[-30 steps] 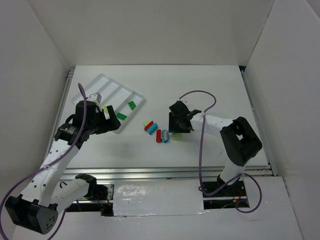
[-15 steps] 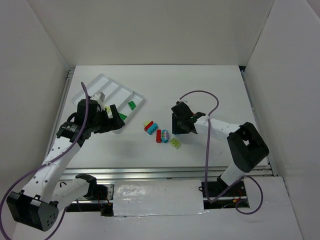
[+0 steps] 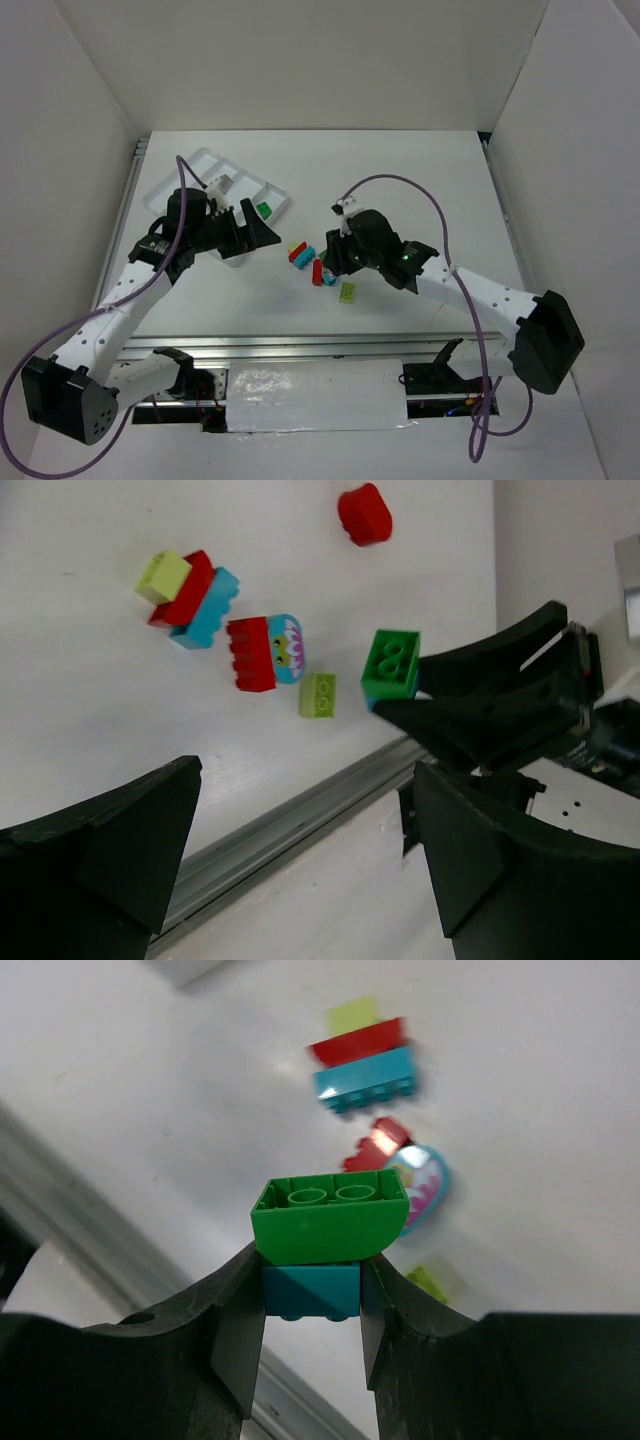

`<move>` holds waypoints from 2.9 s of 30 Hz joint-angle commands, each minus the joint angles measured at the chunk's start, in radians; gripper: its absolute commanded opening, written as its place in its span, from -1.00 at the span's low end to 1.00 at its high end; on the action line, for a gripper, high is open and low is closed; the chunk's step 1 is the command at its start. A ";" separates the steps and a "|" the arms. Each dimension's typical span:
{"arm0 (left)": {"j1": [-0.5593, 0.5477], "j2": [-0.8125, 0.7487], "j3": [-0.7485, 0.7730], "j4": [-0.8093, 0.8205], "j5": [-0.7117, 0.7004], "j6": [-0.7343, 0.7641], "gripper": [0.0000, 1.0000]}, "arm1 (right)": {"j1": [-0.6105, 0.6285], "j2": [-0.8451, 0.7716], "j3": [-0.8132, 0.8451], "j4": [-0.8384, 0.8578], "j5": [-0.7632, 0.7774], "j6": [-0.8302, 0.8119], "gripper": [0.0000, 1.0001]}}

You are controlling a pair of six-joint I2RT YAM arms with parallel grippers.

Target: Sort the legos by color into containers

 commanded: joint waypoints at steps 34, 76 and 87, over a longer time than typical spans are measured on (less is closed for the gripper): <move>-0.259 0.060 0.063 0.179 0.043 -0.126 -1.00 | 0.140 -0.188 -0.129 0.188 -0.231 -0.187 -1.00; 0.004 0.805 0.489 -0.120 -0.687 -0.083 0.66 | 0.138 -0.303 -0.166 0.121 -0.102 -0.085 -1.00; -0.007 0.355 0.183 0.168 -0.221 0.037 0.90 | 0.114 -0.352 -0.164 0.208 -0.188 0.015 -1.00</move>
